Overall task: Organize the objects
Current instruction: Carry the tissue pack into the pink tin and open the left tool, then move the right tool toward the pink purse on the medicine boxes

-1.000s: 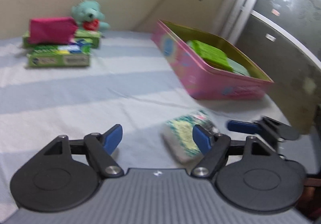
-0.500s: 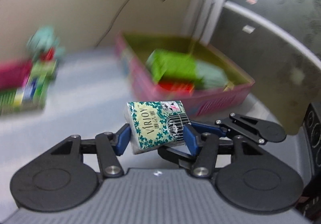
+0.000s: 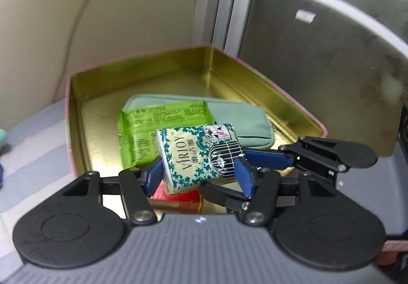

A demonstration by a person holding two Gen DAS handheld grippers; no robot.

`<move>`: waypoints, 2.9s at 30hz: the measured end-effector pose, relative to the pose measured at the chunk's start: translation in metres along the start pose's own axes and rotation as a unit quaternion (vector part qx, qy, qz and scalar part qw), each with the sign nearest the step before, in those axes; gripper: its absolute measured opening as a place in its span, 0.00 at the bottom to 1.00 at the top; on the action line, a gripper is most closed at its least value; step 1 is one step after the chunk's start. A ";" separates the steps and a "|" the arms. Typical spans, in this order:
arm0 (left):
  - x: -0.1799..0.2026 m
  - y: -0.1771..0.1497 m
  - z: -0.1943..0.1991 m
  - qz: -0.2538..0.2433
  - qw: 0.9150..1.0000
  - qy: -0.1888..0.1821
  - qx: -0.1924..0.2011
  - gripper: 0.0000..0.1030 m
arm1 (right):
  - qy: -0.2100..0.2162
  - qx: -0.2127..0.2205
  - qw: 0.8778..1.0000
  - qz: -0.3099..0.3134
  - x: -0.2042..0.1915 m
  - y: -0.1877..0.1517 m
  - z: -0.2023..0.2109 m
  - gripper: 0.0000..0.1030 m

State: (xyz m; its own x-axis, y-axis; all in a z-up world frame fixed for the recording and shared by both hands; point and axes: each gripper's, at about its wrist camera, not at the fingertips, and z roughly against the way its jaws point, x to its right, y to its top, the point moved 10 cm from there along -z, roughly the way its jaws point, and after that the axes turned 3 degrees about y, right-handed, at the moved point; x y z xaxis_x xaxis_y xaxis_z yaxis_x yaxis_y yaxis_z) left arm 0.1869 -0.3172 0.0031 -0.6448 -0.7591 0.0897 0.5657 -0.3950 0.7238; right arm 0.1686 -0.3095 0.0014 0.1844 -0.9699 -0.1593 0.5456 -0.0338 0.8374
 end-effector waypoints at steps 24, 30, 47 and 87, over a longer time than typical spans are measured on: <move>-0.019 -0.003 0.040 -0.005 0.990 0.129 0.063 0.72 | -0.016 0.041 0.997 -0.064 0.023 -0.005 0.017 0.68; -0.036 -0.028 0.071 0.021 0.986 0.152 0.066 0.73 | -0.008 0.069 0.994 -0.084 -0.001 -0.011 0.039 0.69; -0.117 -0.098 0.123 0.070 0.966 0.243 0.052 0.73 | 0.039 0.063 0.993 -0.087 -0.075 -0.013 0.037 0.69; -0.275 -0.202 0.161 0.221 0.923 0.306 0.068 0.84 | 0.082 -0.063 0.994 0.031 -0.208 -0.064 -0.063 0.75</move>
State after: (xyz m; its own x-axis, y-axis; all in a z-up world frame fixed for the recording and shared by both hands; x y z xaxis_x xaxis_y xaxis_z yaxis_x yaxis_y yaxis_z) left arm 0.1679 0.0545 -0.0576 0.0692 -0.9973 0.0233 0.6081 0.0607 0.7915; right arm 0.1468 -0.0902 -0.0517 0.3464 -0.9163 -0.2013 0.6254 0.0656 0.7776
